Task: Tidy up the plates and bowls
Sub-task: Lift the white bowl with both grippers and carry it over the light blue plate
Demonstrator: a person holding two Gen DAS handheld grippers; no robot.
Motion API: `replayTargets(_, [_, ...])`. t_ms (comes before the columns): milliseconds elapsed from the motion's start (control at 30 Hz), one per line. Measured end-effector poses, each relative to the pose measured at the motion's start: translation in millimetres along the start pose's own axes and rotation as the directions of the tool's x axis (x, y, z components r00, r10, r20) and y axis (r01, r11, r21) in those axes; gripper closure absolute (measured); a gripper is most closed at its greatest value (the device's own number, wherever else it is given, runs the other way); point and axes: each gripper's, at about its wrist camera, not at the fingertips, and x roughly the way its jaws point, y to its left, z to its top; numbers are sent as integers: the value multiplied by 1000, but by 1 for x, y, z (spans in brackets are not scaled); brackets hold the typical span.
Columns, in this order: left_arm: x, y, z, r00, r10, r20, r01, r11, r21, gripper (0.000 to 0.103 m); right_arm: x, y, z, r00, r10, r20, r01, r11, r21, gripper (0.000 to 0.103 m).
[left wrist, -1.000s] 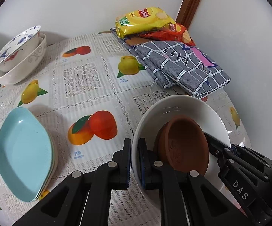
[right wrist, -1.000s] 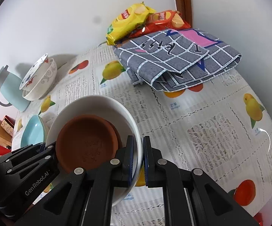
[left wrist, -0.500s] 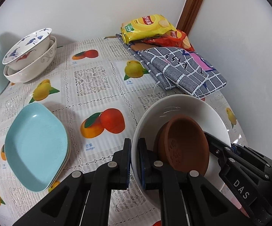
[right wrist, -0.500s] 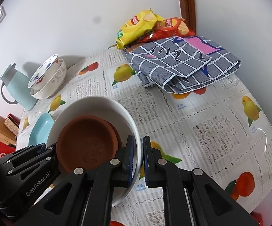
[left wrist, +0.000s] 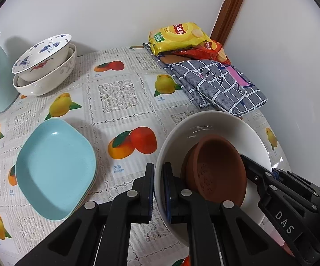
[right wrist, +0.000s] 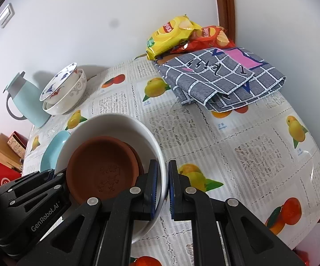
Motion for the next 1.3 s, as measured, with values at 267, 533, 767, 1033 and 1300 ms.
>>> replayTargets(267, [-9,13,1,1000,1,13,-1,1000,-4,95,-4,12,1,1000,2,12,-2,1000,-6,94])
replayTargets(533, [-12,26,2,1000,-3,16,3,1000,-21,95,-2,25,3,1000,3,15,-3,1000,-17,94])
replayTargets(767, [-15,39,4,1000,-12,24,12,999,-34,94,-3,39,6,1000,-6,20,7,999,-33,94])
replayTargets(1033, [-23,52,9,999,-12,37,13,999,-45,95,-5,53,12,1000,-3,29,4,999,-50,94])
replayTargets(1300, [-32,65,12,999,3,54,0,998,-57,95,-7,70,16,999,11,39,-9,997,-72,94])
